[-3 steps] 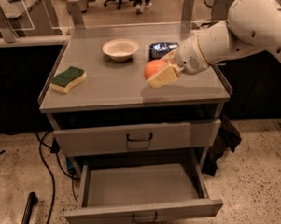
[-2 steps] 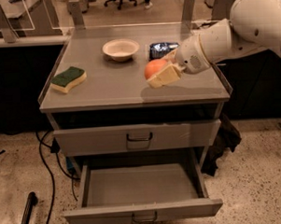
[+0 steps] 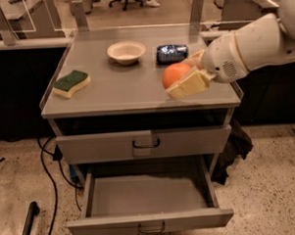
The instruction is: Place orange into middle drawer
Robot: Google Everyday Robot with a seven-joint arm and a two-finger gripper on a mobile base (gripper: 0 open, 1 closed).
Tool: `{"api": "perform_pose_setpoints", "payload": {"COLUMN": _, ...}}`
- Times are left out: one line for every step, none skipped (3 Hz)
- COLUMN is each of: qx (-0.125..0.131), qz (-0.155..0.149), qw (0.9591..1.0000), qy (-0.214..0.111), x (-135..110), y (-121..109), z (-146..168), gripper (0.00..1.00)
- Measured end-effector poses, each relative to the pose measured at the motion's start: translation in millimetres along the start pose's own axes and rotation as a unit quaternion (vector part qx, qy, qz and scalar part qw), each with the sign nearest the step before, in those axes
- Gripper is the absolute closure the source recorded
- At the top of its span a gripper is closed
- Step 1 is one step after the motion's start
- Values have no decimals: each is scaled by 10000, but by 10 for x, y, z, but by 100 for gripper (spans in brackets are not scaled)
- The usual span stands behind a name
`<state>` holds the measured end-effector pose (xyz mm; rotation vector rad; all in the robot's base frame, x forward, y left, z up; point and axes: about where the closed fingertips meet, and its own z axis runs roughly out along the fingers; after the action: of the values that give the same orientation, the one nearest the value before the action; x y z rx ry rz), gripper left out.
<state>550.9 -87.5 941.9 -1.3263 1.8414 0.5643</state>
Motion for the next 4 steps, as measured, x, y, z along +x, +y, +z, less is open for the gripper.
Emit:
{"api": "perform_pose_setpoints", "payload": {"qx": 39, "qz": 9, "qw": 10000, "qy": -25, "x": 214, "y": 271, "z": -128, "gripper": 100}}
{"api": "perform_pose_setpoints", "payload": {"qx": 1, "qz": 34, "qw": 10000, "qy": -90, "x": 561, "y": 441, "z": -17, "gripper": 100}}
{"api": "perform_pose_setpoints", "payload": {"qx": -88, "qz": -22, "qw": 9999, "qy": -137, "x": 978, "y": 481, "z": 305, "gripper": 100}}
{"api": "perform_pose_setpoints", "payload": {"qx": -88, "qz": -22, "qw": 9999, "qy": -137, "x": 980, "y": 481, "z": 306, "gripper": 100}}
